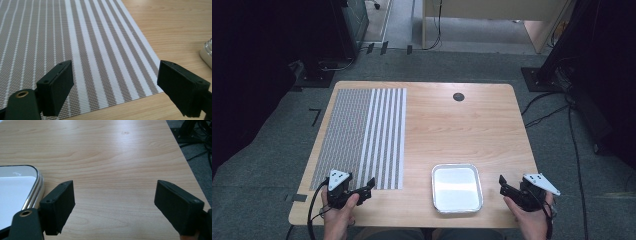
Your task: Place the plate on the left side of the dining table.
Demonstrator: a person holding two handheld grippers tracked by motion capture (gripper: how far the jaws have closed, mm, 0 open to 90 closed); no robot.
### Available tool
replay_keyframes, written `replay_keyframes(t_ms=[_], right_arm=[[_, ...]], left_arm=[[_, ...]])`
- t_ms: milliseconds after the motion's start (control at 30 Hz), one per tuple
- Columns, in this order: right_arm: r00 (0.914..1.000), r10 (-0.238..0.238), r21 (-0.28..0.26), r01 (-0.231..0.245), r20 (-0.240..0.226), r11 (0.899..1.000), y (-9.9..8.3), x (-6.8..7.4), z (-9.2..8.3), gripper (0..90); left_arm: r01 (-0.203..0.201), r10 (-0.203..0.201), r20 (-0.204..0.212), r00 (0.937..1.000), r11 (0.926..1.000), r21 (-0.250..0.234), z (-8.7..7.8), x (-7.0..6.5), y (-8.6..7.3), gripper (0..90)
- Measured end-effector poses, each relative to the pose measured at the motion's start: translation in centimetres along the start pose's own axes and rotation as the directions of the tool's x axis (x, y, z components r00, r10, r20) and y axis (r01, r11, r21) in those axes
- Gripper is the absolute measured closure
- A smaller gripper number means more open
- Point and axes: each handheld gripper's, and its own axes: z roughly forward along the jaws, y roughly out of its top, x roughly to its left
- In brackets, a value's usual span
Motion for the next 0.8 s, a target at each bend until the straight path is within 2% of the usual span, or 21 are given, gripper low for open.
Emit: replay_keyframes(t_ms=[233,367,467,633,700,800], right_arm=[[0.9997,-0.014,-0.01,0.014,-0.02,1.0,0.0,0.5,-0.2,15.2],[0.9995,-0.006,-0.006,0.005,-0.031,1.0,-0.1,0.7,-0.4,15.2],[0.9994,-0.013,-0.009,0.013,-0.031,1.0,-0.1,0.9,-0.5,16.0],[0.9995,-0.022,-0.017,0.022,-0.023,1.0,-0.1,1.3,-0.7,17.0],[0.9994,-0.035,-0.02,0.035,-0.007,0.999,0.0,1.7,-0.8,16.9],[0.9993,-0.036,-0.028,0.035,-0.01,0.999,0.0,1.9,-1.0,17.4]], left_arm=[[-0.013,0.013,0.019,0.9997,0.9999,-0.004,0.6,-1.7,0.5,13.7],[-0.026,0.026,0.03,0.9992,0.9997,0.004,1.1,-2.6,0.6,13.7],[-0.014,0.013,0.058,0.9982,0.9998,0.014,1.3,-3.2,0.8,13.7],[-0.032,0.031,0.069,0.9971,0.9993,0.018,1.7,-4.4,1.1,13.8],[-0.051,0.049,0.074,0.9961,0.9984,0.025,2.2,-5.3,1.2,13.9],[-0.063,0.06,0.082,0.9948,0.9974,0.035,2.7,-6.2,1.2,13.9]])
